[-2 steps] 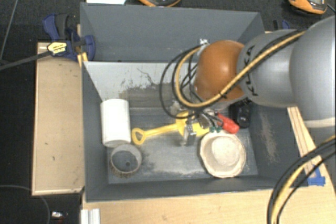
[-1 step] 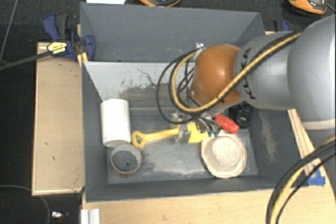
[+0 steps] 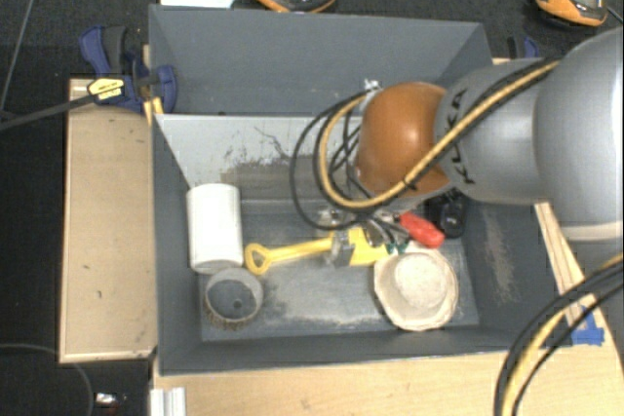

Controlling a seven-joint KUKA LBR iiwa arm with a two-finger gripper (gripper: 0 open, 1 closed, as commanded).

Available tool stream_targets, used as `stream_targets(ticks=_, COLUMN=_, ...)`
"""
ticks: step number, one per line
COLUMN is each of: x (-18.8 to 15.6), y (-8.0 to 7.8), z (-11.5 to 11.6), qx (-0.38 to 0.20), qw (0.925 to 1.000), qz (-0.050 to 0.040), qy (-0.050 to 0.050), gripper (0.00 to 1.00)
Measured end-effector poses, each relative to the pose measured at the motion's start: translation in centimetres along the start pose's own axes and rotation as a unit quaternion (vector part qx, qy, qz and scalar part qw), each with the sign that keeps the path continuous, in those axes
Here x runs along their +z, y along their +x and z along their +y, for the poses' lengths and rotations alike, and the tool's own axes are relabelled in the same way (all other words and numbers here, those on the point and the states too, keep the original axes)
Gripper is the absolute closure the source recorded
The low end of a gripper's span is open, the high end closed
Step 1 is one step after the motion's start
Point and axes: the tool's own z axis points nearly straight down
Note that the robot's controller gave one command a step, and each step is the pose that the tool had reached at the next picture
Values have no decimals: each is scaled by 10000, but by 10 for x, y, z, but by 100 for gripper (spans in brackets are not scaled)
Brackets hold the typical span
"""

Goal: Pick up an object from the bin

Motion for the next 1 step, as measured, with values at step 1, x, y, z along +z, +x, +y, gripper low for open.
stream_targets(ticks=1, x=-12, y=-1, z=0, qx=13, qw=10000, qz=-19, qy=-2, gripper=100)
